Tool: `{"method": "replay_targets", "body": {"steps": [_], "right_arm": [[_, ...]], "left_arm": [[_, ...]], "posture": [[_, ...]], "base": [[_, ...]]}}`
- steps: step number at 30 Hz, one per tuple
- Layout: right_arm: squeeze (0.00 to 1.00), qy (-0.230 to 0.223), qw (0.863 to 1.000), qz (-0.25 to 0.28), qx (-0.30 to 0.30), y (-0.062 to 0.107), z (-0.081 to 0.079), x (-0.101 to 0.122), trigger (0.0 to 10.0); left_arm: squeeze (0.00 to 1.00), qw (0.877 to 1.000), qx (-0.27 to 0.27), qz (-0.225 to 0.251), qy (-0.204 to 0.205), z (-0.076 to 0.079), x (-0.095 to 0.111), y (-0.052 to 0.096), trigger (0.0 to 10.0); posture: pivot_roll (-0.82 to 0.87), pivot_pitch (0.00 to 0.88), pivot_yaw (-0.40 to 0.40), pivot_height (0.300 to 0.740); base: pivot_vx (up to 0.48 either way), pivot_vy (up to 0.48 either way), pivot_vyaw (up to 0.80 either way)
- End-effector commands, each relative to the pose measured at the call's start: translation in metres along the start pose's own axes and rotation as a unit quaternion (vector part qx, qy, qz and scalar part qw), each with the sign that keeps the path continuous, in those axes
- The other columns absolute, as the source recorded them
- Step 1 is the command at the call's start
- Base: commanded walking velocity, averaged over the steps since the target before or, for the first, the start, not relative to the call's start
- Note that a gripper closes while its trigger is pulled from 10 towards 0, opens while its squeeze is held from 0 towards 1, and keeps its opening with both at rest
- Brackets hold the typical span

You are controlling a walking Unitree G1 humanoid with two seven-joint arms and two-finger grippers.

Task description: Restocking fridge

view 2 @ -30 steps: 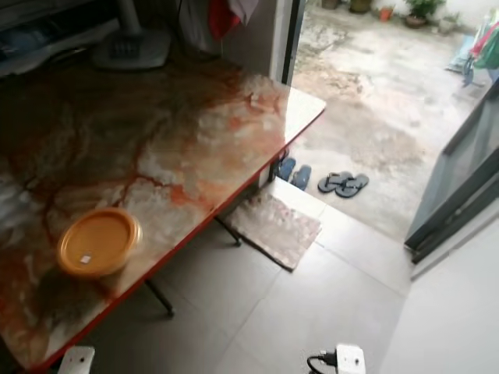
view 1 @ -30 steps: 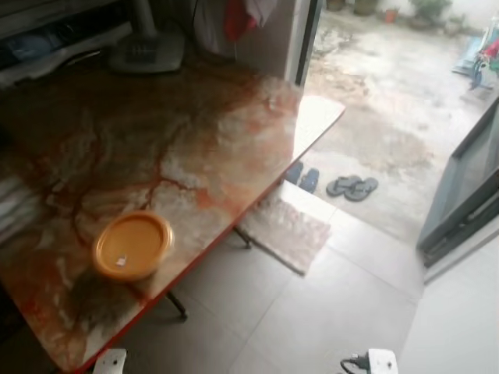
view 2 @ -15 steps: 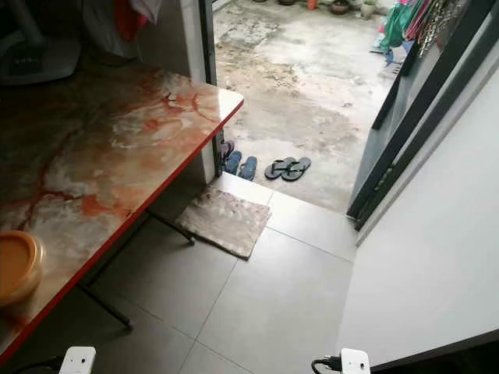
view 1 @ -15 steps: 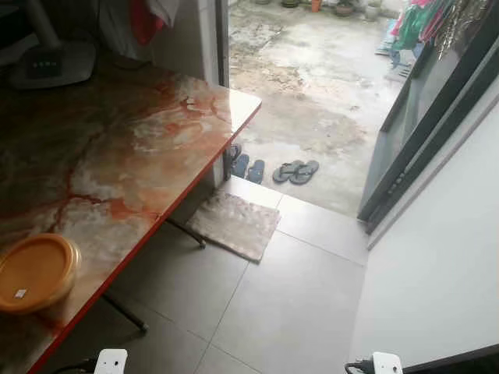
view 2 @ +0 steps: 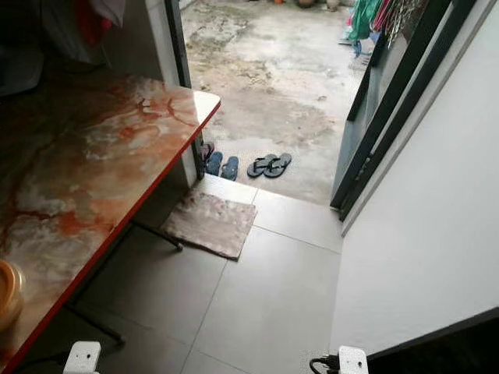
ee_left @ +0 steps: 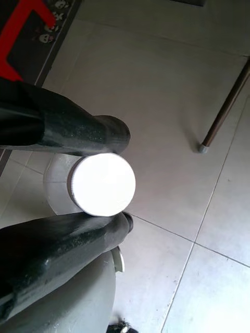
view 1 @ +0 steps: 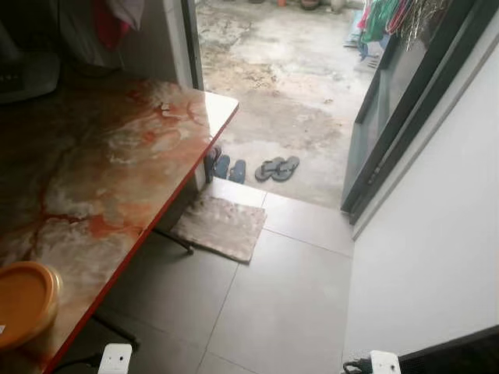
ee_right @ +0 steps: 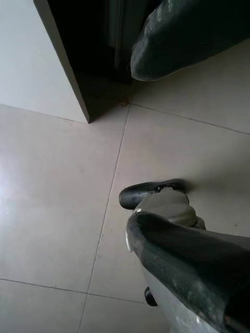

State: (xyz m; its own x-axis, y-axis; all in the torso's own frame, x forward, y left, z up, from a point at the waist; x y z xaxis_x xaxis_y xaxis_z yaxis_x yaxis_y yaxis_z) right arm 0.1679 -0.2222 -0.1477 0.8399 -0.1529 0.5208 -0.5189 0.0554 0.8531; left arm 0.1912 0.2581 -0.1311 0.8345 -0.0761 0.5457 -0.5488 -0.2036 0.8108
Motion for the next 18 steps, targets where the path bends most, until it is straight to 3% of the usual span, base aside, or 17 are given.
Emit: {"method": "replay_targets", "body": {"steps": [1, 18], "right_arm": [[0.0, 0.002, 1.0, -0.016, -0.003, 0.0019, 0.0026, -0.0106, 10.0], [0.0, 0.005, 1.0, -0.019, -0.001, 0.0017, 0.0014, -0.0111, 10.0]], "left_arm": [[0.0, 1.0, 0.003, -0.018, -0.002, -0.0001, -0.0114, 0.0016, 10.0], [0.0, 1.0, 0.007, -0.021, -0.004, -0.0086, -0.0159, 0.0031, 10.0]], "posture": [[0.09, 0.094, 0.007, 0.74], [0.09, 0.092, 0.009, 0.74]], "base": [[0.0, 0.0, -0.74], [0.0, 0.0, -0.75]]}}
Point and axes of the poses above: a point about 5 cm out from each wrist's last joint towards the gripper, its own y axis pointing back from the gripper into the wrist, its own x axis along the axis of the wrist's last joint, z = x × y, the point moved 6 cm from there along -y, pointing out of the wrist towards the gripper, and after that the axes turned 1 degree about -y, right-handed, at the moved point
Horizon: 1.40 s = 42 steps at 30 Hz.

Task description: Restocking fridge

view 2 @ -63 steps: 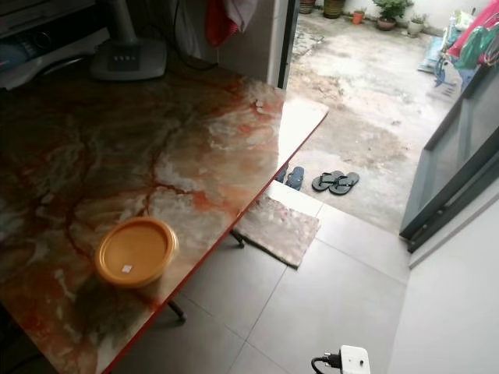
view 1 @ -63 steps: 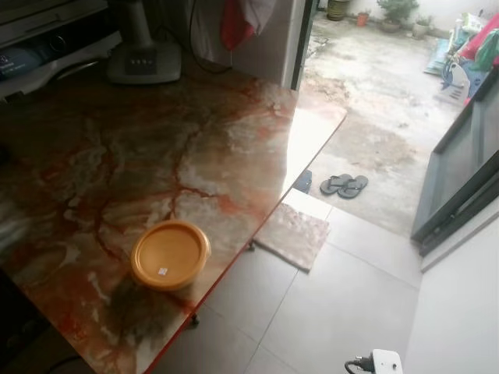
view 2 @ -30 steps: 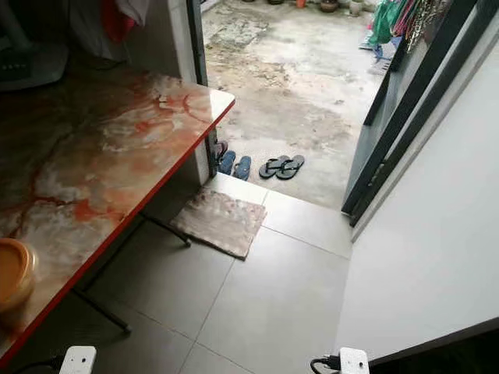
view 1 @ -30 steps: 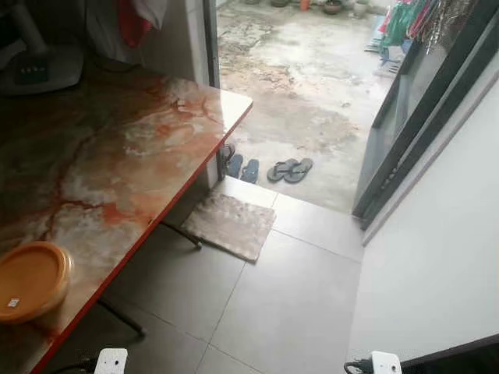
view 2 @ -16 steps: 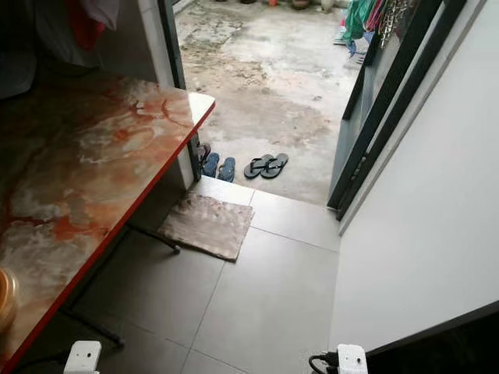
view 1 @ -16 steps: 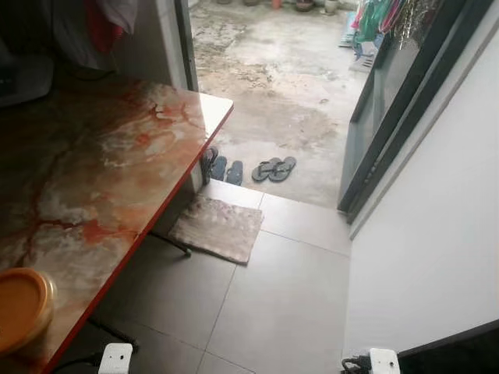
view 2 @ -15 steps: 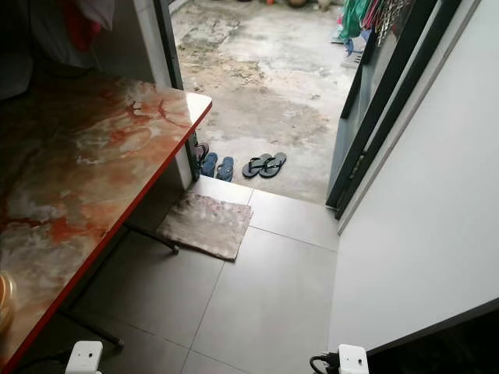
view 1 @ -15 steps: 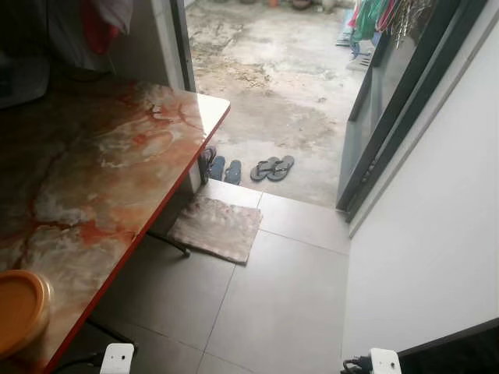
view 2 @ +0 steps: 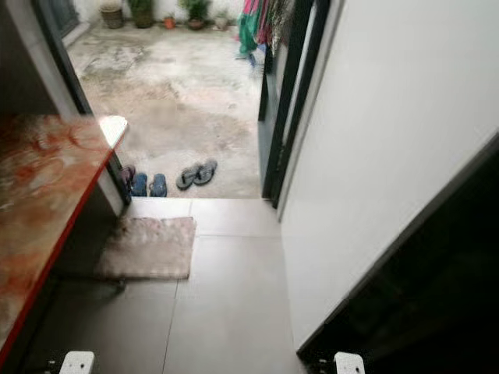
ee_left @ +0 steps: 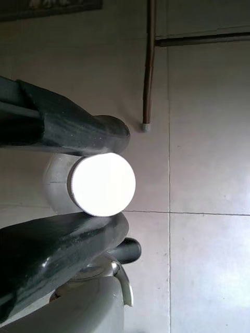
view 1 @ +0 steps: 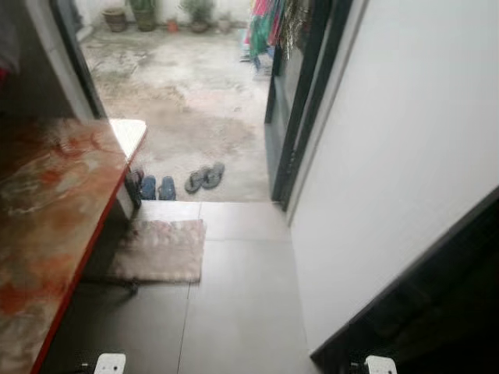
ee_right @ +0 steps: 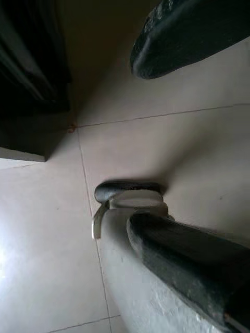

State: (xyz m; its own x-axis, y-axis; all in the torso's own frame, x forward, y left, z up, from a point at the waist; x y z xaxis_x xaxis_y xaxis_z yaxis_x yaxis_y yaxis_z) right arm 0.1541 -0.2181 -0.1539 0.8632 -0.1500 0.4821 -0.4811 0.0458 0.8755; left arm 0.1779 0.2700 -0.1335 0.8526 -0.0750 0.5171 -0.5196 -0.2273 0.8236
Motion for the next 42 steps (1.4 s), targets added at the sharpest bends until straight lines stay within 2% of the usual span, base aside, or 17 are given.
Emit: {"method": "replay_targets", "body": {"steps": [1, 14, 29, 40, 42], "right_arm": [[0.0, 0.003, 1.0, 0.003, -0.002, 0.0, 0.003, 0.004, 10.0], [0.0, 0.002, 1.0, 0.004, -0.003, 0.0, 0.003, 0.004, 10.0], [0.0, -0.02, 1.0, 0.008, -0.012, 0.0, 0.0, 0.001, 10.0], [0.0, -0.038, 0.999, 0.013, -0.017, -0.001, -0.005, -0.001, 10.0], [0.0, -0.045, 0.998, 0.028, -0.022, 0.0, -0.005, 0.003, 10.0]], "left_arm": [[0.0, 1.0, -0.004, -0.005, -0.001, 0.003, -0.003, 0.0, 10.0], [0.0, 1.0, -0.005, -0.006, -0.001, 0.003, -0.002, 0.0, 10.0], [0.0, 1.0, -0.013, 0.001, -0.013, 0.009, 0.007, -0.002, 10.0], [0.0, 1.0, -0.012, 0.005, -0.023, 0.006, 0.012, -0.003, 10.0], [0.0, 1.0, -0.013, 0.008, -0.023, 0.006, 0.015, -0.003, 10.0]], "posture": [[0.09, 0.092, 0.009, 0.74], [0.08, 0.089, 0.013, 0.74], [0.05, 0.078, 0.037, 0.74], [0.04, 0.059, 0.057, 0.74], [0.04, 0.06, 0.059, 0.74]], "base": [[0.0, 0.0, -0.74], [0.0, 0.0, -0.74], [0.0, 0.0, -0.74], [0.0, 0.0, -0.74], [0.0, 0.0, -0.73]]}}
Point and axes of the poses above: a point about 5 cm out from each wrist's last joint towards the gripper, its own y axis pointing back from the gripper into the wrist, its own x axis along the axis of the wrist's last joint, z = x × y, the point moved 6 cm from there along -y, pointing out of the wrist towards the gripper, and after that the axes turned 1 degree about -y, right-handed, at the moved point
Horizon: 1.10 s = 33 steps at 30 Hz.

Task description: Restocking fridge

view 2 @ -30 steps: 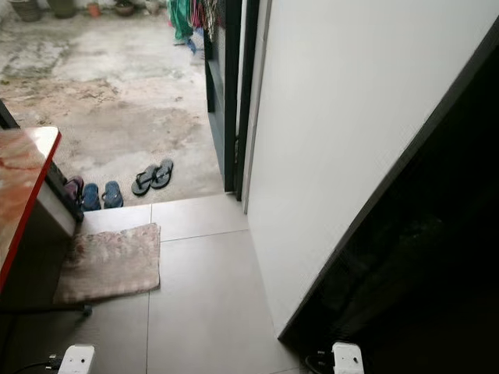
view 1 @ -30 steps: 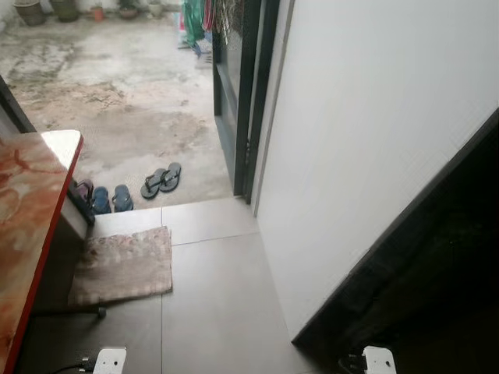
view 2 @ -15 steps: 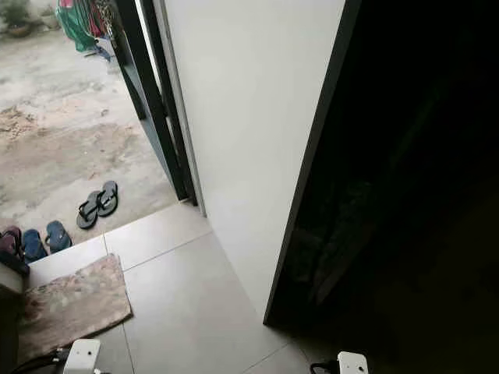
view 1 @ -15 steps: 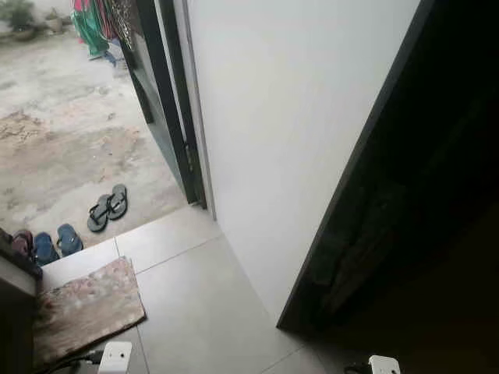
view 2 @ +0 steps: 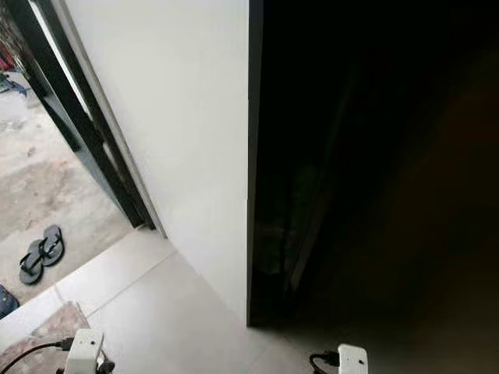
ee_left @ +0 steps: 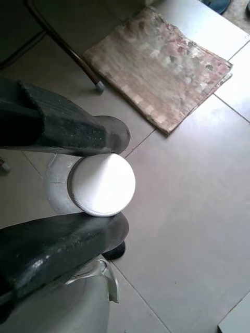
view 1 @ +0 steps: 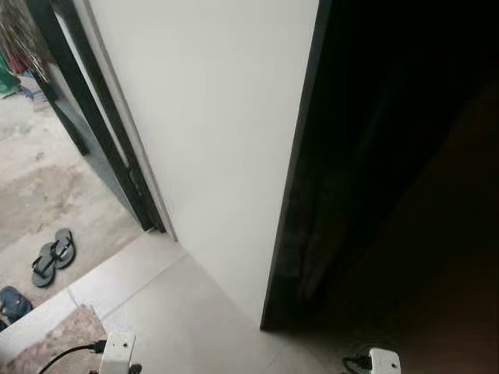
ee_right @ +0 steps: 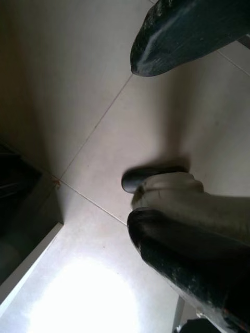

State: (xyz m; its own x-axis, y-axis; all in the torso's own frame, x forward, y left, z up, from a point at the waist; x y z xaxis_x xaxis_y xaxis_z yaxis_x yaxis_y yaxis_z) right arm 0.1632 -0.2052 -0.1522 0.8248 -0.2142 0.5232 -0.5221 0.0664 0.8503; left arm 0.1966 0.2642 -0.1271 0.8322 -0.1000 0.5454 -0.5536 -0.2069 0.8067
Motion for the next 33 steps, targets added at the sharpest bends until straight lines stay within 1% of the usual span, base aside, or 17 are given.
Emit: {"method": "replay_targets", "body": {"steps": [1, 4, 6, 7, 8, 10, 13, 15, 16, 18, 21, 24, 27, 28, 31, 33], "right_arm": [[0.0, -0.011, 1.0, 0.005, -0.018, 0.002, 0.01, -0.002, 10.0], [0.0, -0.01, 0.999, 0.031, -0.033, 0.002, 0.013, 0.006, 10.0], [0.0, -0.028, 0.997, 0.059, -0.04, 0.003, 0.015, 0.014, 10.0], [0.0, -0.028, 0.997, 0.059, -0.04, 0.003, 0.015, 0.014, 10.0], [0.0, -0.04, 0.996, 0.072, -0.043, 0.004, 0.016, 0.018, 10.0], [0.0, -0.048, 0.995, 0.079, -0.043, 0.004, 0.015, 0.021, 10.0], [0.0, -0.04, 0.995, 0.078, -0.042, 0.002, 0.014, 0.026, 10.0], [0.0, -0.03, 0.994, 0.097, -0.038, -0.003, 0.011, 0.059, 10.0], [0.0, -0.029, 0.994, 0.096, -0.037, -0.004, 0.011, 0.061, 10.0], [0.0, -0.026, 0.996, 0.082, -0.036, -0.004, 0.012, 0.056, 10.0], [0.0, -0.018, 0.997, 0.059, -0.035, -0.003, 0.016, 0.043, 10.0], [0.0, -0.009, 0.998, 0.049, -0.033, -0.003, 0.017, 0.038, 10.0], [0.0, -0.01, 0.998, 0.043, -0.038, -0.002, 0.023, 0.037, 10.0], [0.0, -0.01, 0.998, 0.044, -0.039, -0.002, 0.029, 0.039, 10.0], [0.0, -0.011, 0.998, 0.05, -0.037, -0.001, 0.031, 0.042, 10.0], [0.0, -0.013, 0.997, 0.061, -0.036, -0.001, 0.031, 0.046, 10.0]], "left_arm": [[0.0, 1.0, -0.005, -0.012, -0.014, 0.001, -0.005, 0.0, 10.0], [0.0, 1.0, -0.005, -0.01, -0.015, 0.002, -0.003, 0.0, 10.0], [0.0, 1.0, -0.004, -0.009, -0.013, 0.001, -0.001, 0.0, 10.0], [0.0, 1.0, -0.004, -0.009, -0.013, 0.001, -0.001, 0.0, 10.0], [0.0, 1.0, -0.002, -0.008, -0.01, 0.001, 0.0, -0.001, 10.0], [0.0, 1.0, -0.001, -0.008, -0.008, -0.001, 0.002, -0.001, 10.0], [0.0, 1.0, 0.0, -0.008, -0.007, -0.003, 0.004, -0.002, 10.0], [0.0, 1.0, 0.0, -0.006, -0.006, -0.003, 0.008, -0.002, 10.0], [0.0, 1.0, 0.0, -0.005, -0.005, -0.004, 0.009, -0.002, 10.0], [0.0, 1.0, 0.0, -0.002, 0.0, -0.003, 0.011, -0.003, 10.0], [0.0, 1.0, -0.005, 0.007, 0.002, 0.008, 0.023, -0.005, 10.0], [0.0, 1.0, -0.009, 0.011, 0.005, 0.014, 0.027, -0.006, 10.0], [0.0, 1.0, -0.012, 0.012, 0.006, 0.019, 0.029, -0.006, 10.0], [0.0, 1.0, -0.013, 0.013, 0.006, 0.022, 0.03, -0.006, 10.0], [0.0, 1.0, -0.015, 0.018, 0.008, 0.025, 0.032, -0.006, 10.0], [0.0, 1.0, -0.017, 0.021, 0.009, 0.027, 0.034, -0.006, 10.0]], "posture": [[0.04, 0.06, 0.059, 0.74], [0.04, 0.054, 0.056, 0.74], [0.05, 0.049, 0.049, 0.74], [0.05, 0.049, 0.049, 0.74], [0.05, 0.047, 0.046, 0.74], [0.04, 0.042, 0.044, 0.74], [0.03, 0.034, 0.042, 0.74], [0.03, 0.026, 0.038, 0.74], [0.03, 0.026, 0.038, 0.74], [0.03, 0.022, 0.037, 0.74], [0.04, 0.007, 0.02, 0.74], [0.04, 0.0, 0.014, 0.74], [0.02, 0.0, 0.007, 0.74], [0.02, 0.0, 0.003, 0.74], [0.01, 0.0, -0.004, 0.74], [0.01, 0.0, -0.007, 0.74]], "base": [[0.0, 0.0, -0.71], [0.0, 0.0, -0.14], [0.0, 0.0, 0.0], [0.0, 0.0, 0.0], [0.0, 0.0, 0.0], [0.0, 0.0, 0.0], [0.0, 0.0, 0.0], [0.0, 0.0, 0.0], [0.0, 0.0, 0.0], [0.0, 0.0, -0.23], [0.0, 0.0, -0.79], [0.0, 0.0, -0.78], [0.0, 0.0, -0.78], [0.0, 0.0, -0.77], [0.0, 0.0, -0.72], [0.0, 0.0, 0.0]]}}
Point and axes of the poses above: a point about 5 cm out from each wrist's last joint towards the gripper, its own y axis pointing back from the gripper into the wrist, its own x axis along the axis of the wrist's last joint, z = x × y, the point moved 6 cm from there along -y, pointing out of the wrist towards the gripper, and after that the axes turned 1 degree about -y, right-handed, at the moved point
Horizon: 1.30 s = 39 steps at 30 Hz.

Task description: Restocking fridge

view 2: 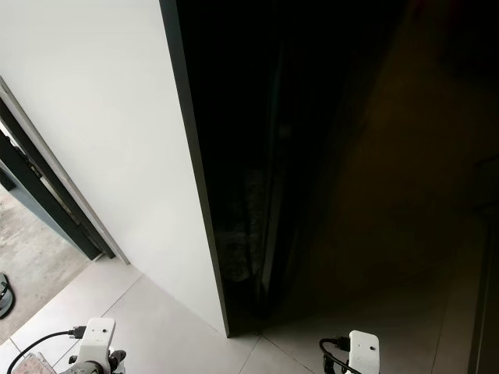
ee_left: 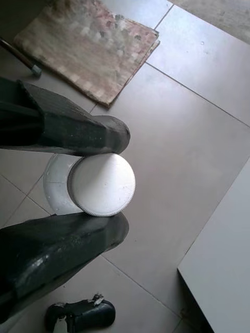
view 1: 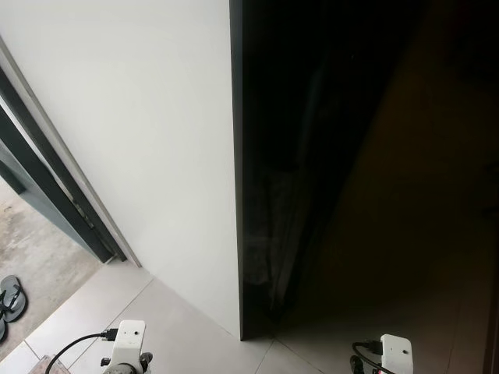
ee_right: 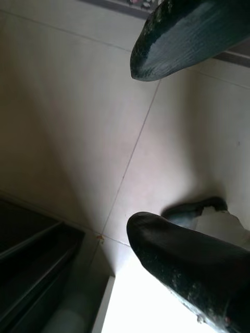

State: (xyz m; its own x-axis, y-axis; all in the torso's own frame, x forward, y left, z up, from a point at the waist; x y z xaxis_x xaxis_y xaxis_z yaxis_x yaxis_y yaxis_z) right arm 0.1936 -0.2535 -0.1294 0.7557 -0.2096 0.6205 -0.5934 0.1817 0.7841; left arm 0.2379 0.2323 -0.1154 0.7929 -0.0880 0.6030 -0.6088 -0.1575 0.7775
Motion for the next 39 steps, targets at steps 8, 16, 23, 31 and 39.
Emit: {"method": "replay_targets", "body": {"steps": [8, 16, 23, 31, 39], "right_arm": [[0.0, -0.008, 1.0, -0.002, 0.018, 0.0, -0.014, -0.004, 10.0], [0.0, 0.006, 0.999, -0.029, 0.023, 0.006, -0.006, -0.025, 10.0], [0.0, 0.004, 0.999, -0.032, 0.023, 0.007, -0.002, -0.028, 10.0], [0.0, 0.013, 1.0, -0.013, 0.023, -0.001, -0.028, -0.009, 10.0], [0.0, -0.018, 0.997, 0.074, 0.014, -0.002, -0.022, 0.028, 10.0]], "left_arm": [[0.0, 1.0, 0.002, -0.006, -0.004, 0.004, -0.005, 0.001, 10.0], [0.0, 1.0, 0.009, -0.001, -0.001, -0.001, -0.003, 0.001, 10.0], [0.0, 1.0, 0.014, -0.003, -0.001, -0.006, -0.011, 0.003, 10.0], [0.0, 0.999, 0.028, -0.014, 0.014, -0.011, -0.032, 0.008, 10.0], [0.0, 0.999, 0.023, -0.022, 0.016, -0.009, -0.037, 0.009, 10.0]], "posture": [[0.03, 0.0, -0.017, 0.74], [0.06, 0.0, -0.018, 0.74], [0.09, 0.001, -0.023, 0.74], [0.1, 0.063, -0.021, 0.74], [0.05, 0.098, -0.012, 0.74]], "base": [[0.0, 0.0, 0.0], [0.0, 0.0, -0.69], [0.0, 0.0, -0.78], [0.0, 0.0, -0.18], [0.0, 0.0, 0.0]]}}
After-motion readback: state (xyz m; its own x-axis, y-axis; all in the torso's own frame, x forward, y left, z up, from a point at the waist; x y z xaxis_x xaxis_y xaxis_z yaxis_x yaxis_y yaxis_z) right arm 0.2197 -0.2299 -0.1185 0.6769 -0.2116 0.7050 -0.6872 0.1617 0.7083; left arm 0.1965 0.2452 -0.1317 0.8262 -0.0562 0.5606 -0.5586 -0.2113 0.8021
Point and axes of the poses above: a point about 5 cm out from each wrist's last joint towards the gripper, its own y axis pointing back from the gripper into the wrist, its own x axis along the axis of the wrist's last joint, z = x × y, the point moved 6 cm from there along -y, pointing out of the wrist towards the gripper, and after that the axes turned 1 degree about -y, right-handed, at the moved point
